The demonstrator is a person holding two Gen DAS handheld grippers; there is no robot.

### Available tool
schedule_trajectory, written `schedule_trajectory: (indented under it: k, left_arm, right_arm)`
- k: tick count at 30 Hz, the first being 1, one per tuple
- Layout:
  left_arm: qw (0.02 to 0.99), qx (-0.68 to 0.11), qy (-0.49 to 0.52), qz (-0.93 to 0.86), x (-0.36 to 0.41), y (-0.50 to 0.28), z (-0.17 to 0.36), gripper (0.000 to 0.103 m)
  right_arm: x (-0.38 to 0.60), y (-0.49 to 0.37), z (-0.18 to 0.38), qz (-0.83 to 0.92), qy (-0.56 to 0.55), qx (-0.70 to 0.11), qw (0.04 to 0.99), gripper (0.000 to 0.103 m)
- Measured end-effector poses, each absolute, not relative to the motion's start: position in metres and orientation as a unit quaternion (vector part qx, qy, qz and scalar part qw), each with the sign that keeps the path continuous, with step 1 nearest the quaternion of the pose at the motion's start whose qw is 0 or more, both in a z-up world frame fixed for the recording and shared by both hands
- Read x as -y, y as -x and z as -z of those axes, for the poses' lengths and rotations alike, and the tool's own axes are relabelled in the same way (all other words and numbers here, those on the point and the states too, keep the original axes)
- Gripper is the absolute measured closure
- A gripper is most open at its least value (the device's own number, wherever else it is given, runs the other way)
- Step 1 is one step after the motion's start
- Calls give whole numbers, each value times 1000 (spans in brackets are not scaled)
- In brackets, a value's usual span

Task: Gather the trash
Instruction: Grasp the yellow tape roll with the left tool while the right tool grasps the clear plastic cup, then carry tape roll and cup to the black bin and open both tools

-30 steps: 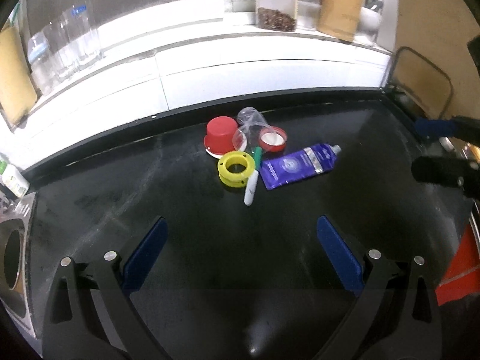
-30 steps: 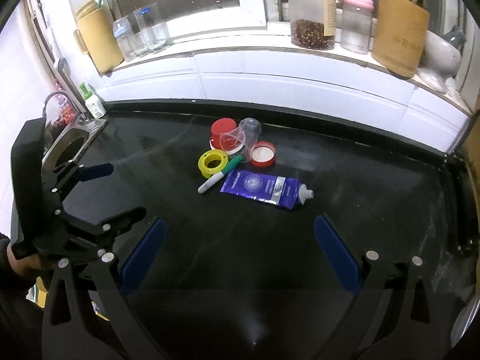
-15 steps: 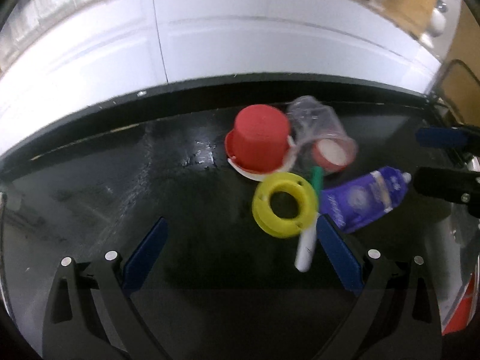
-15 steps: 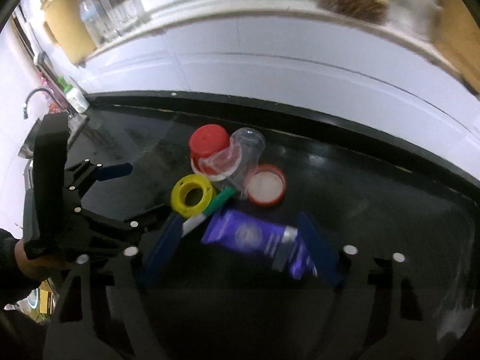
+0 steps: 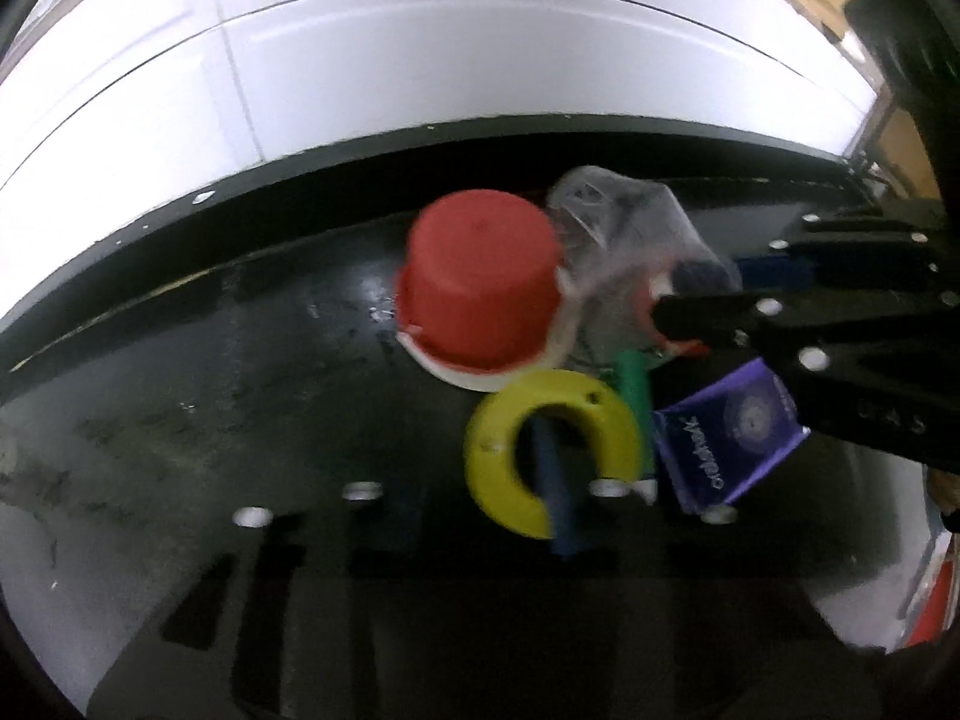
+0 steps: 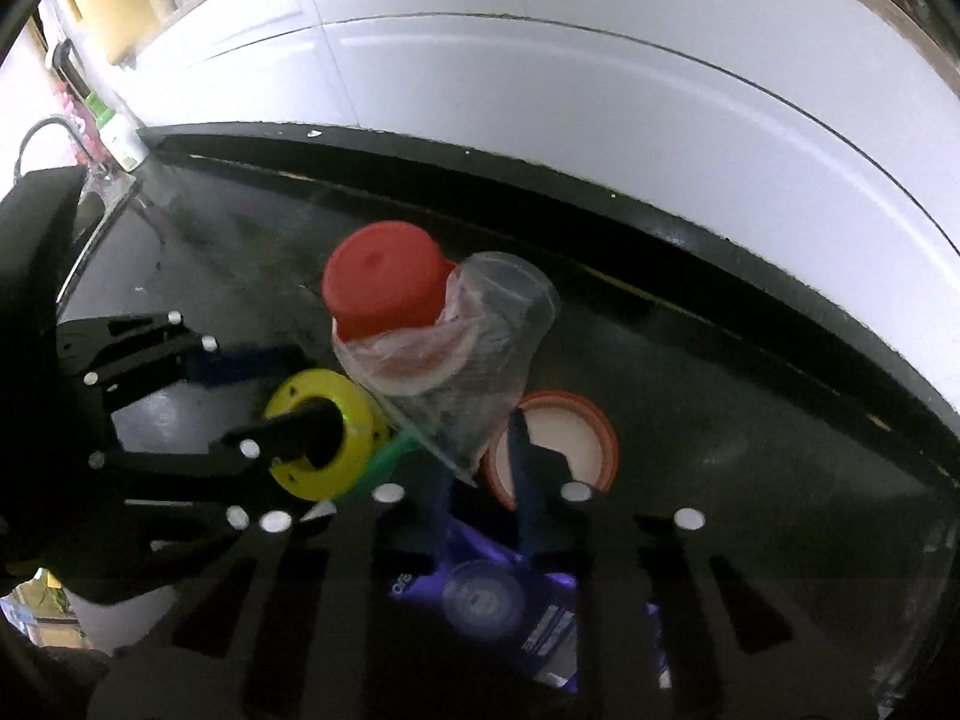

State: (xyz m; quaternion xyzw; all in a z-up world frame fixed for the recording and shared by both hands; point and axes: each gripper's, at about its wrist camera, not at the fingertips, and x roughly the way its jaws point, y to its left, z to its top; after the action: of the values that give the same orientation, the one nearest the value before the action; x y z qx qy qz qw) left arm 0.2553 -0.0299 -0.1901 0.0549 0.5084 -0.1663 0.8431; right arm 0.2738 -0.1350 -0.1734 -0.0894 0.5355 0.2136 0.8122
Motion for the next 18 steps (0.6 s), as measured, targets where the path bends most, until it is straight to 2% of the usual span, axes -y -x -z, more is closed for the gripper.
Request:
schedule_trajectory:
  k: [3,12,18]
  left_arm:
    - [843,-508,-50,170,33,-249,187,88]
    - [858,-491,-39,144,26,-223,147,88]
    - [875,-466,-39,126,23,-179,111,88]
  right_arm:
    - [141,-272,165,-212,79,-523,822,96]
    - [163,-252,118,-199,43,-483,852,96]
    - [171,-216,87,-198,34,-466,862,96]
